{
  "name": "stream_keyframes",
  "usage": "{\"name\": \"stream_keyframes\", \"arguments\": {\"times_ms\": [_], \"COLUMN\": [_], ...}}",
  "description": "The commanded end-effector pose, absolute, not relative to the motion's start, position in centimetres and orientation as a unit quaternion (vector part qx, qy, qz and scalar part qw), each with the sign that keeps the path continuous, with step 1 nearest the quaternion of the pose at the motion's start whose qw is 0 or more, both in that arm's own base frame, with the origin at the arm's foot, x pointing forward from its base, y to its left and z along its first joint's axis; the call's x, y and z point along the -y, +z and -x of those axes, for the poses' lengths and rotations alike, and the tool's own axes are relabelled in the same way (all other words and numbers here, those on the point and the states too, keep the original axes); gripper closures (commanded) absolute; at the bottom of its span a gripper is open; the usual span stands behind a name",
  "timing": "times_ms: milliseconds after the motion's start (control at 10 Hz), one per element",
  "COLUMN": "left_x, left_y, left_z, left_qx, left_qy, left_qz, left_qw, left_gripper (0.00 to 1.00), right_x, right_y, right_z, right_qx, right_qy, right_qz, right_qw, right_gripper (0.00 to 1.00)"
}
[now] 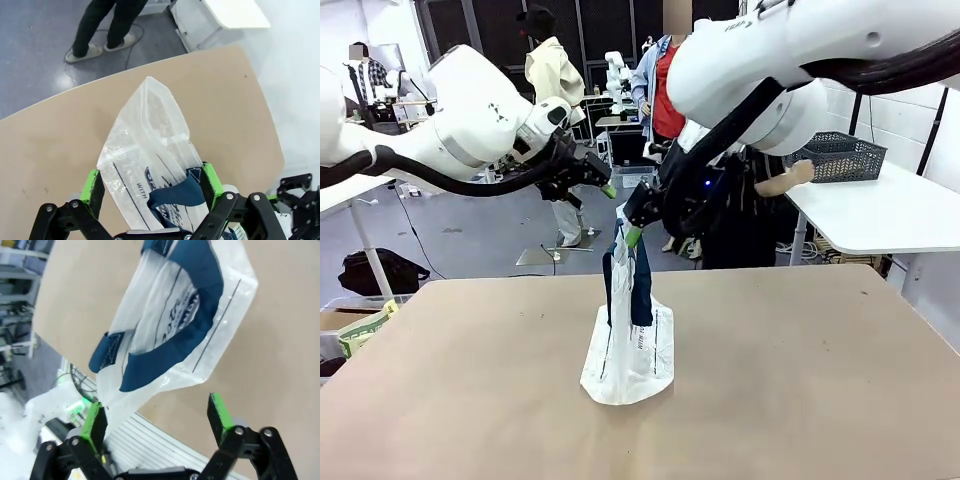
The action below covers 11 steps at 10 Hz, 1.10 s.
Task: Transfer purchased items from the store into the shopping bag.
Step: Open the Reusable shopping bag in the center of the table.
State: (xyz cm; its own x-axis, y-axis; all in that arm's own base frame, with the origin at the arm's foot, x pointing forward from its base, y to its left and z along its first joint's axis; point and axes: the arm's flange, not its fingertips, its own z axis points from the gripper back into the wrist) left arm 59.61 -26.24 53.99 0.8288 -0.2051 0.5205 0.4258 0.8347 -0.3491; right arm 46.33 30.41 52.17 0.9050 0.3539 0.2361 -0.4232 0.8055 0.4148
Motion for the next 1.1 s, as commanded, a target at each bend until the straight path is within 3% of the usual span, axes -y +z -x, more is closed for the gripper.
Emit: {"name": "stream_keyframes", "arguments": {"times_ms": [0, 1000], "left_x": [26.4, 28.6], "left_y": [53.2, 50.4], "left_z": [-60.5, -60.8], "left_qx": [0.216, 0.174], "left_qy": [-0.172, -0.185], "left_qz": [0.226, 0.209], "left_qw": [0.934, 0.944], "left_gripper": [0.0, 0.0], "right_x": [-32.0, -33.0], "right_y": [51.6, 49.4], "right_z": [-46.6, -47.1], "right_qx": [0.049, 0.072], "right_qy": [0.207, 0.184], "right_qz": [-0.243, -0.197], "right_qw": [0.946, 0.96], "right_gripper": [0.0, 0.0]}}
